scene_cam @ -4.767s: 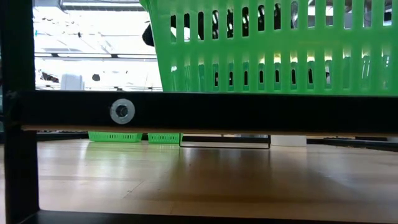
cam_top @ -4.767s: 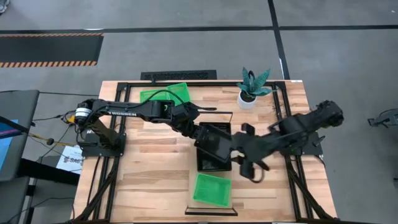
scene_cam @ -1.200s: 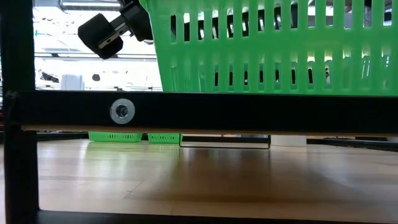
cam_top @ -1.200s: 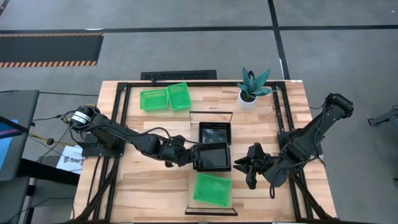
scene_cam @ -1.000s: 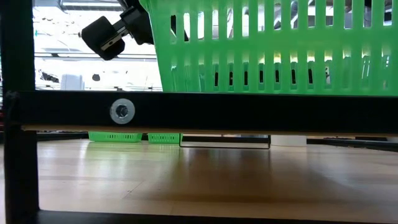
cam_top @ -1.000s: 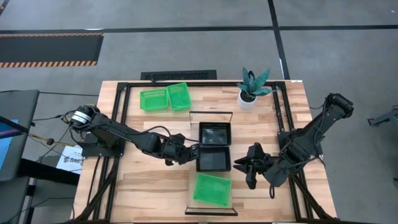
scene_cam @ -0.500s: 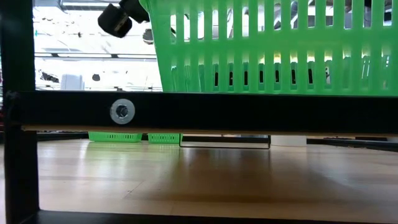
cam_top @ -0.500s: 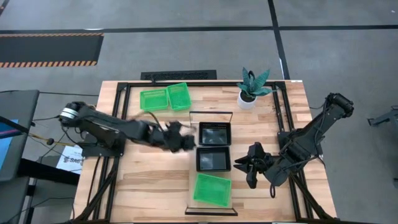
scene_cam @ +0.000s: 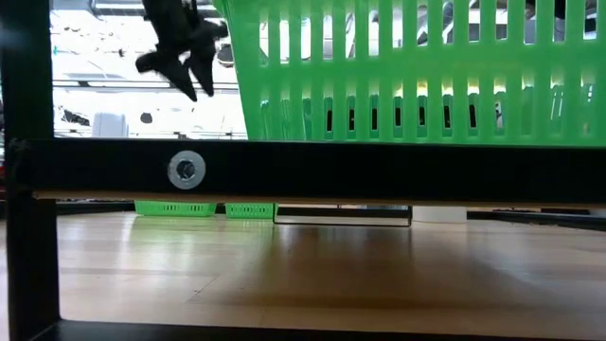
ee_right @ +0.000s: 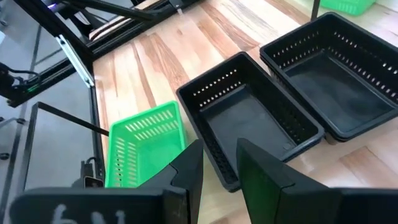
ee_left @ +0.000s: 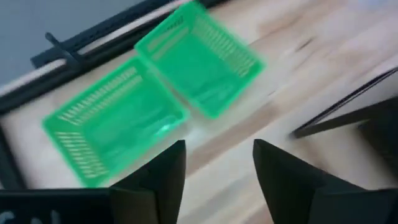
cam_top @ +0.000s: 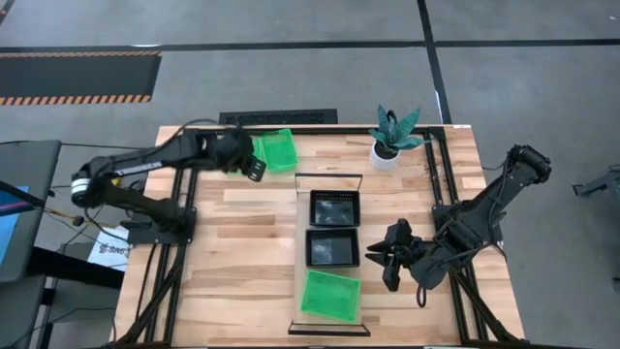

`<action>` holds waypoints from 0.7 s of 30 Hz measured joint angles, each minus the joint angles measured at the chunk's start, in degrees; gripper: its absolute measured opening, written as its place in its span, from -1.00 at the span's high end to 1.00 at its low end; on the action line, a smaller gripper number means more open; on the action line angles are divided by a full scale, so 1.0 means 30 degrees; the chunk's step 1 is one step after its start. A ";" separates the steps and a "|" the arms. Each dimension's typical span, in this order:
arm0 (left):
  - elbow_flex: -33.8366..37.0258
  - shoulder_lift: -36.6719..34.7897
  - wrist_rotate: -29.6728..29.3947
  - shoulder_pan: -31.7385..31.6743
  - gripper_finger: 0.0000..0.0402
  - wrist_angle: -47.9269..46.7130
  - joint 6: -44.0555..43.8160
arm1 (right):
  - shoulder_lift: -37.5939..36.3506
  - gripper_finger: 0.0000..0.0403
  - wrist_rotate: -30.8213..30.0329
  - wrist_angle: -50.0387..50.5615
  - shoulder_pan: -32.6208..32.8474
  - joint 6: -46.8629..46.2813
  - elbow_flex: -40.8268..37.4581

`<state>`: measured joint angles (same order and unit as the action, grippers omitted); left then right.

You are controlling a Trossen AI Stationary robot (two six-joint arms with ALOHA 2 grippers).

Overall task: Stack baskets on shelf by color
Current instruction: Stack the green bin on top of the green bin on the shelf

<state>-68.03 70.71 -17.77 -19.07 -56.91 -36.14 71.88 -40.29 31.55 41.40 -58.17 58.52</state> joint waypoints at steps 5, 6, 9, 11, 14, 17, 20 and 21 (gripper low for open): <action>0.0000 0.1411 0.1117 -0.2933 0.05 -0.1077 0.6560 | 0.0000 0.41 0.0045 0.0435 -0.0244 0.0050 0.0000; 0.0007 0.1776 0.1140 -0.3293 0.04 -0.1219 0.7750 | 0.0000 0.41 0.0069 0.0548 -0.0252 0.0050 0.0000; 0.0007 0.3068 0.1442 -0.4085 0.05 -0.1035 1.0383 | 0.0000 0.41 0.0157 0.0961 -0.0252 0.0047 0.0000; 0.0007 0.4027 0.2030 -0.4342 0.05 -0.0893 1.1535 | 0.0000 0.41 0.0240 0.1077 -0.0244 0.0048 0.0000; 0.0007 0.5636 0.2515 -0.4388 0.05 -0.0890 1.2652 | 0.0000 0.41 0.0526 0.1278 -0.0244 0.0037 0.0000; 0.0007 0.6935 0.2530 -0.4386 0.05 -0.0909 1.3130 | 0.0000 0.41 0.0686 0.1464 -0.0244 -0.0095 0.0000; 0.0007 0.7834 0.2568 -0.4393 0.05 -0.0538 1.3782 | 0.0000 0.41 0.0916 0.1551 -0.0242 -0.0103 0.0000; 0.0007 0.8101 0.2563 -0.4404 0.05 -0.0272 1.4030 | 0.0000 0.41 0.0942 0.1570 -0.0237 -0.0110 0.0000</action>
<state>-68.01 95.01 -10.08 -32.28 -57.73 5.95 71.88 -37.47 36.26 40.69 -58.50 58.52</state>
